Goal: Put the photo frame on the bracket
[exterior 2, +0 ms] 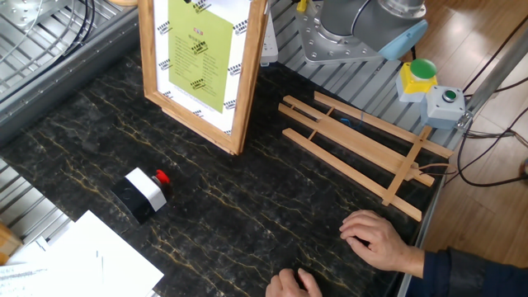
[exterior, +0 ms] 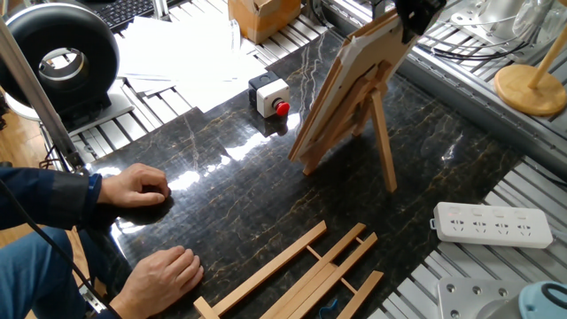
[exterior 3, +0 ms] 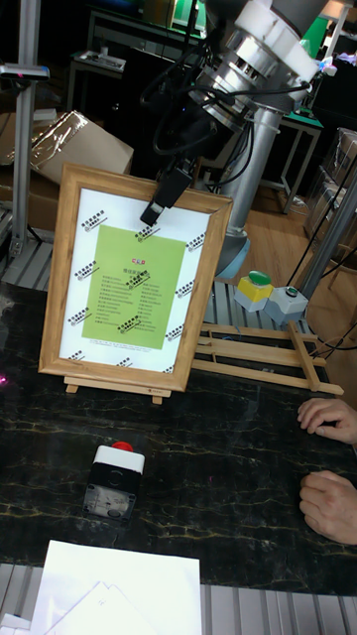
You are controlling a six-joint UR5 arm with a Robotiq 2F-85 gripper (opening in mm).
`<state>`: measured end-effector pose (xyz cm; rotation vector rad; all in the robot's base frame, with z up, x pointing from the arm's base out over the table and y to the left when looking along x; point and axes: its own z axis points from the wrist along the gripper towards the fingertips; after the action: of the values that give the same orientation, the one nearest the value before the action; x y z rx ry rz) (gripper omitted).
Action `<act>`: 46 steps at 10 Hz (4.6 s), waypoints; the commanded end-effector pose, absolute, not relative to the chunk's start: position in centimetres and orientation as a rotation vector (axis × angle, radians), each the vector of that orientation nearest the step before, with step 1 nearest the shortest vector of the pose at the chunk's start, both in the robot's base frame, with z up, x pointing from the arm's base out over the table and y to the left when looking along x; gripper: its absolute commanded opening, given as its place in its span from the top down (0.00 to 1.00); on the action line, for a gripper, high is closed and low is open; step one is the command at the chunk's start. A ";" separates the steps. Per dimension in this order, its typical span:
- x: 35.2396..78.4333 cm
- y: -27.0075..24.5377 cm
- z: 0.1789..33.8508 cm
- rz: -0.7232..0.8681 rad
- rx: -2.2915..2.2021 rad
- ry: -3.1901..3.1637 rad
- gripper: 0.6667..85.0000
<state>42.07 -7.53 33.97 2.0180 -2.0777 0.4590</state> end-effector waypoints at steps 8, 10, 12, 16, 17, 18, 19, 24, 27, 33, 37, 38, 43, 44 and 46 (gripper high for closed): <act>40.7 -7.7 35.8 0.384 1.951 -2.053 0.35; 40.2 -7.7 35.9 0.368 1.934 -2.057 0.35; 40.0 -7.6 36.0 0.358 1.918 -2.062 0.35; 39.4 -7.2 35.8 0.319 1.900 -2.079 0.35; 39.3 -7.1 35.8 0.314 1.895 -2.082 0.35; 39.1 -7.0 35.7 0.301 1.887 -2.089 0.35; 39.0 -6.9 35.7 0.294 1.885 -2.091 0.35; 38.2 -6.4 35.3 0.223 1.859 -2.107 0.35; 38.0 -6.2 35.2 0.204 1.851 -2.108 0.35; 36.7 -6.1 35.4 0.146 1.811 -2.100 0.35; 36.2 -6.6 36.4 0.148 1.785 -2.078 0.32; 36.2 -6.7 36.7 0.151 1.782 -2.078 0.32; 35.7 -7.7 38.5 0.183 1.708 -2.068 0.32; 35.4 -8.0 38.9 0.192 1.681 -2.065 0.33; 35.1 -8.5 39.8 0.230 1.618 -2.059 0.34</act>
<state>35.45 -8.17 38.82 1.6691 -2.0637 0.2055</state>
